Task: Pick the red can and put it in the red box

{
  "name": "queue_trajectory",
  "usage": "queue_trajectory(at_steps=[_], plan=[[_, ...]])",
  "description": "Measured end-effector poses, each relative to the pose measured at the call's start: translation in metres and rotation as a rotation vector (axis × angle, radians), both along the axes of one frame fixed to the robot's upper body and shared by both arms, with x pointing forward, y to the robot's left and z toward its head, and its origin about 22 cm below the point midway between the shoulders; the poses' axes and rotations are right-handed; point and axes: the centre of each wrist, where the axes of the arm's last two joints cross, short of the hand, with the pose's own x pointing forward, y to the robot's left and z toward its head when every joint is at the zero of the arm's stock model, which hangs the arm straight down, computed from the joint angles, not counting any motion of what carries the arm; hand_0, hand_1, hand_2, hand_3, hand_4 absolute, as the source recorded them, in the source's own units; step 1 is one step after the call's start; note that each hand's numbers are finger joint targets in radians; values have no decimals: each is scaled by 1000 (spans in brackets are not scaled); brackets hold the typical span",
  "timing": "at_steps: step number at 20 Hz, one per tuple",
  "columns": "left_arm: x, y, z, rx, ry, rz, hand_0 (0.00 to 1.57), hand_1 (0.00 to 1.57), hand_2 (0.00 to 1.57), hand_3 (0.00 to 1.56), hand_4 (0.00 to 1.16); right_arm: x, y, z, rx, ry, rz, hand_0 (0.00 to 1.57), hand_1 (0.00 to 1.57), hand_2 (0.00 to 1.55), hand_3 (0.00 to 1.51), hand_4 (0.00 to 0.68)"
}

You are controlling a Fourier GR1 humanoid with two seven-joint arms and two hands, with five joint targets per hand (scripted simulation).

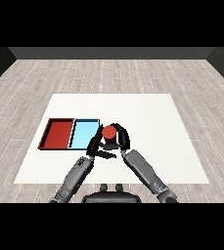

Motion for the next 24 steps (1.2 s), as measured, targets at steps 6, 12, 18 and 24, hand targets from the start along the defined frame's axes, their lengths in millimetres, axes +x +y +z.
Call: queue_trajectory(at_steps=[6,12,18,24], plan=[[4,-13,-6,-21,1,-21,0,0,0,0,0,-3,14,0,18,4,20,1486,1486,1443,1377,615],[6,-15,-1,-26,-13,-28,0,0,0,0,0,-7,19,-8,22,3,42,1482,1482,1455,1375,620],[9,-16,-1,-7,-24,-14,0,0,0,0,431,3,25,-9,7,9,55,1467,1467,1450,1366,630],[8,-18,3,26,20,128,1571,1571,1533,1429,922,4,30,-5,-8,2,63,1470,1470,1448,1373,628]])
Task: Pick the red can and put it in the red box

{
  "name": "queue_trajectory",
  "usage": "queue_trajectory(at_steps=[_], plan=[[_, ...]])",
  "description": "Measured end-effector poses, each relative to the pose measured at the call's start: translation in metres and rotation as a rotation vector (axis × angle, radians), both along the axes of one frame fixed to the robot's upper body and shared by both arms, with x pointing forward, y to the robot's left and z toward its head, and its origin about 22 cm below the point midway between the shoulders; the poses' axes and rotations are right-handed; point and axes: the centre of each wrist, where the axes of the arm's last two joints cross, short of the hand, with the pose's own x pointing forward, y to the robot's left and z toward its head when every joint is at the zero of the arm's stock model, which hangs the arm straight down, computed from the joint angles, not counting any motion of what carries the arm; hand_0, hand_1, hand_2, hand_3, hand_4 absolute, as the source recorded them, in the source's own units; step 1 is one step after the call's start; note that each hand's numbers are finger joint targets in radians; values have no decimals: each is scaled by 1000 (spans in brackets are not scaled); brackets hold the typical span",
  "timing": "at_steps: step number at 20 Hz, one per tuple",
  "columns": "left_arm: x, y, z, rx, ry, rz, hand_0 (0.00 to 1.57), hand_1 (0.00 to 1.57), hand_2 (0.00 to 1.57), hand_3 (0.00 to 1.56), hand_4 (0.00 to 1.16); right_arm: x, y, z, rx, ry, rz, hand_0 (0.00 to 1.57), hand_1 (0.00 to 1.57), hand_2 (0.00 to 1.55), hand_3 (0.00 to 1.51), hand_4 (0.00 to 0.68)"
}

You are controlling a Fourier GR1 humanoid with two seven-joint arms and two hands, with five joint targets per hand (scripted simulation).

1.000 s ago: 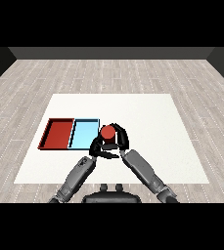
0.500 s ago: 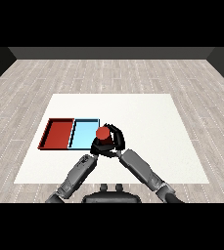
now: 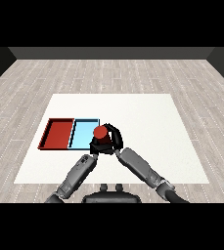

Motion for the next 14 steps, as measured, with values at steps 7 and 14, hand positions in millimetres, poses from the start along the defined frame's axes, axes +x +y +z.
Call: queue_trajectory(at_steps=[7,14], plan=[[-3,-2,-7,62,51,80,1568,1568,1513,1408,1004,-4,6,3,13,-7,12,1463,1463,1447,1379,607],[0,-8,-6,84,22,147,1571,1571,1528,1436,1041,-2,2,6,30,-5,22,1422,1422,1414,1363,474]])
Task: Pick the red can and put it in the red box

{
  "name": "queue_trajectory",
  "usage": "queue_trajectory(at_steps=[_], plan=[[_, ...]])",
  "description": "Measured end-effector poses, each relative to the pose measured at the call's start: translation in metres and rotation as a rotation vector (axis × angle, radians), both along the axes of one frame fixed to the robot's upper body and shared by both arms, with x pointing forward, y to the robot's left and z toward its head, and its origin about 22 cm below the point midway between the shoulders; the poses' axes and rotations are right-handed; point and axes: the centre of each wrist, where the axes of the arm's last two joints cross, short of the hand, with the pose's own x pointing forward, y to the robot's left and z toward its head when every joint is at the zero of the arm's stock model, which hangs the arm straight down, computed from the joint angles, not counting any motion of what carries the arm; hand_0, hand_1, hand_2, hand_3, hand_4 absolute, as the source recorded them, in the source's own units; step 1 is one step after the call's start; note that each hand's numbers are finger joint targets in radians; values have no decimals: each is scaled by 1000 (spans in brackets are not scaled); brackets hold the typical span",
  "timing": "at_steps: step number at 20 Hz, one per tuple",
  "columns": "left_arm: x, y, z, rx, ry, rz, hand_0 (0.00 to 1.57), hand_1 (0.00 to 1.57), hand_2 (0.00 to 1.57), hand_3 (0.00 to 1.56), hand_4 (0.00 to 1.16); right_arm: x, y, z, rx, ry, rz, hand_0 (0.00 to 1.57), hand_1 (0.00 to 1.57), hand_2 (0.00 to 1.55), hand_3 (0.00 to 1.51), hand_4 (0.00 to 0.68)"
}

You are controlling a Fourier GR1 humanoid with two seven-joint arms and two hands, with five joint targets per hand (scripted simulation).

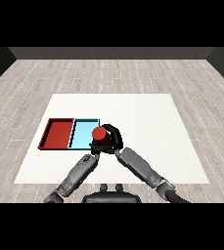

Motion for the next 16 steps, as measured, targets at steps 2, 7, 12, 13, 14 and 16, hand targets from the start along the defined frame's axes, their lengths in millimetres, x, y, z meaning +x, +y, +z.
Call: queue_trajectory(at_steps=[2,7,12,13,14,16], plan=[[-1,0,0,0,-11,9,1571,1571,1528,1447,1119,1,-1,1,31,5,5,1179,1179,1173,1084,0],[2,0,3,10,-35,27,1571,1571,1529,1455,1118,-2,-2,3,-19,-1,5,0,0,0,0,0],[3,0,6,21,-55,44,1571,1571,1555,1481,1131,-10,-3,3,-34,10,8,0,0,0,0,0],[2,-2,6,25,-58,48,1571,1571,1567,1497,1135,-12,-4,1,-37,7,9,0,0,0,0,0],[4,-1,5,24,-58,44,1571,1571,1571,1502,1137,-13,-6,0,-38,6,6,0,0,0,0,0],[5,2,7,13,-46,52,1571,1571,1571,1509,1147,-11,-10,3,-34,5,-2,0,0,0,0,0]])
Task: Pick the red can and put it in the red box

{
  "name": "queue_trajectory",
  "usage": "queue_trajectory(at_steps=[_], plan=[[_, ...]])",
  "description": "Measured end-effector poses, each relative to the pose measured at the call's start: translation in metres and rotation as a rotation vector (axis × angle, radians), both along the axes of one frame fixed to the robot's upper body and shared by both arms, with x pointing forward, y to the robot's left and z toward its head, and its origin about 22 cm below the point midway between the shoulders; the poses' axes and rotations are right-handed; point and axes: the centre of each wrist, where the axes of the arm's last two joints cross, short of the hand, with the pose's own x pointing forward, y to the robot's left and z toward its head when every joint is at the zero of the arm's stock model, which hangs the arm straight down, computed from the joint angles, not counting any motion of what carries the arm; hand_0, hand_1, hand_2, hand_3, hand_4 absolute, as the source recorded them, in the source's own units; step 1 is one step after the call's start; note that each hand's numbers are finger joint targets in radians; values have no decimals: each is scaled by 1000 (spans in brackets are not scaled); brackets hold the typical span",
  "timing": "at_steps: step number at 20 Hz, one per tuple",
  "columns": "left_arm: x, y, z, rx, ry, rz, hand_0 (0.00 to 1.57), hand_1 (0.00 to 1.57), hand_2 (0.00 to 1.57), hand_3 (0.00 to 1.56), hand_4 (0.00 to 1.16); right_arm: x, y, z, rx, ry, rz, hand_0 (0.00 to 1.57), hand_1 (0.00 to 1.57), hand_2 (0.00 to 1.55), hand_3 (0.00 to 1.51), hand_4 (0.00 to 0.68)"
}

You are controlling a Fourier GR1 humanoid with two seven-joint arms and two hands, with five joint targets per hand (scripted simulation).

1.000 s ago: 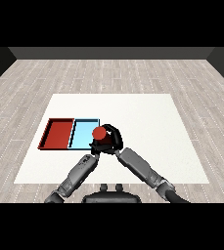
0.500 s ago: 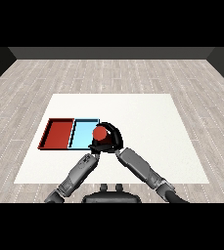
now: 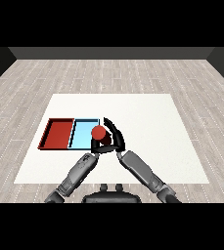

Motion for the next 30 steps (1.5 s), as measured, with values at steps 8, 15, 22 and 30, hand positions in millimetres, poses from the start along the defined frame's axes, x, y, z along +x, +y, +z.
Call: queue_trajectory(at_steps=[8,15,22,30], plan=[[-1,14,-17,2,24,25,1571,1571,1571,1484,1130,8,-35,19,48,-52,-75,0,0,0,0,0],[6,49,-7,76,-8,92,1571,1571,1571,1472,1134,-3,-94,29,95,-106,-148,0,0,0,0,0],[25,114,9,232,-29,198,1571,1571,1549,1459,1120,-33,-166,3,57,-45,-283,0,0,0,0,0],[42,211,10,349,83,353,1571,1571,1552,1473,1099,-47,-202,-10,-9,-4,-369,0,0,0,0,0]])
